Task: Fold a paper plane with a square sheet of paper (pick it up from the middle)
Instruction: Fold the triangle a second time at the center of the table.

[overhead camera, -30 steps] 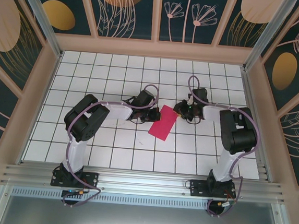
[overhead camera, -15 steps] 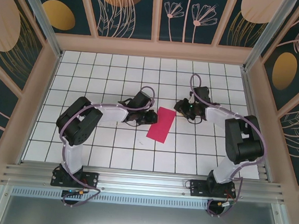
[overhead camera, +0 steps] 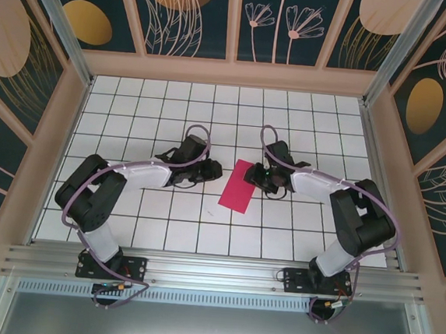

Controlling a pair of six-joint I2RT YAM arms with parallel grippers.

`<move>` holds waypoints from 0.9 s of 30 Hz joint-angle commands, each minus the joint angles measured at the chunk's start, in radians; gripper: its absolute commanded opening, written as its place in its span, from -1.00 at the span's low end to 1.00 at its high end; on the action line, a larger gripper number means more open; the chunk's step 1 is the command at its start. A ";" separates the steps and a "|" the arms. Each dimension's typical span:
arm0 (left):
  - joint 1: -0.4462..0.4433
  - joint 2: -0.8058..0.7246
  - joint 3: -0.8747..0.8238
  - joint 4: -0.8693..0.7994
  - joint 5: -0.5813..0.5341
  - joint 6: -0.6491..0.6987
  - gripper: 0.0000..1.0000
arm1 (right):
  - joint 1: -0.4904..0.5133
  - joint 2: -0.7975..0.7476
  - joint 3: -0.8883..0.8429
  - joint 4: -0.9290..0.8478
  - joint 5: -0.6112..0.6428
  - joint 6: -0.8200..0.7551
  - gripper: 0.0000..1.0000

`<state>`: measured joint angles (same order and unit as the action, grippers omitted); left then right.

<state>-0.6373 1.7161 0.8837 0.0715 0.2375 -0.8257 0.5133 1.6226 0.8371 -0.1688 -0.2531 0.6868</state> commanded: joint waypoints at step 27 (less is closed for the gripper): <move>0.001 0.139 0.074 0.007 0.160 0.021 -0.17 | -0.007 0.026 -0.071 0.058 -0.022 0.031 -0.18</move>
<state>-0.6369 1.8294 0.9295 0.1226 0.3630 -0.8356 0.5167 1.6573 0.8101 -0.1307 -0.2462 0.6941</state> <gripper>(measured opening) 0.415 0.410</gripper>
